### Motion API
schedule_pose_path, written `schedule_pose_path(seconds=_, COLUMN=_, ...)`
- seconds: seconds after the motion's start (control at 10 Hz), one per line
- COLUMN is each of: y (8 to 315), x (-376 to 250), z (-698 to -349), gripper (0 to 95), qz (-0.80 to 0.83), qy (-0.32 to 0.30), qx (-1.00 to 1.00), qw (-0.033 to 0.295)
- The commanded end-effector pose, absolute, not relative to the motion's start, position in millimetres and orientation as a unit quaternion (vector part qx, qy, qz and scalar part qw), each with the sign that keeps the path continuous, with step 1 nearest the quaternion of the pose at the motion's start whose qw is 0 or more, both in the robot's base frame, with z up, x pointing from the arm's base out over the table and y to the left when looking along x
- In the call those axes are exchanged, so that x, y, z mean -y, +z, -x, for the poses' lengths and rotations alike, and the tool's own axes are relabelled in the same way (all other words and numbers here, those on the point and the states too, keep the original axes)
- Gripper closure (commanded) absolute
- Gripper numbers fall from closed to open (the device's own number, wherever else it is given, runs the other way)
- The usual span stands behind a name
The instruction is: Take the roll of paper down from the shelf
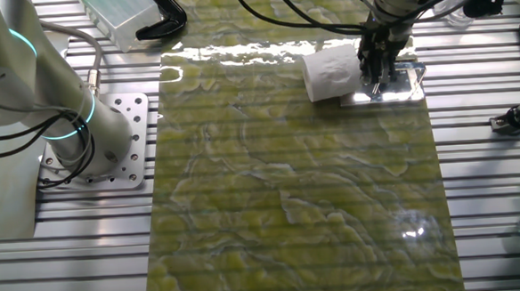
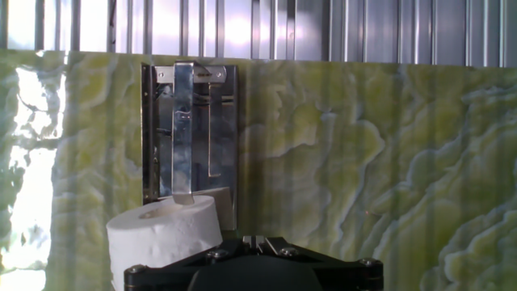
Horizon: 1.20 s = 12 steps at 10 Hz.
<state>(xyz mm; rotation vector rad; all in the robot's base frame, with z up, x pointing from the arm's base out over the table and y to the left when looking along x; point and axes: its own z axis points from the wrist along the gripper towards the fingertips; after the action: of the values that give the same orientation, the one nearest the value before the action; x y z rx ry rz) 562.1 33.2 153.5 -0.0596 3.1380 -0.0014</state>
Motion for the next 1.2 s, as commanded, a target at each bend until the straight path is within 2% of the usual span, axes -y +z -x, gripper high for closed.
schedule_pose_path(seconds=0.1, y=153.6, x=-33.1, z=-561.6, gripper=95.0, qz=0.019, qy=-0.001, qx=-1.0, qw=0.002)
schedule_pose_path(seconds=1.2, y=153.4, x=-33.0, z=-561.6, gripper=95.0, qz=0.037, qy=-0.004, qx=-0.999, qw=-0.002)
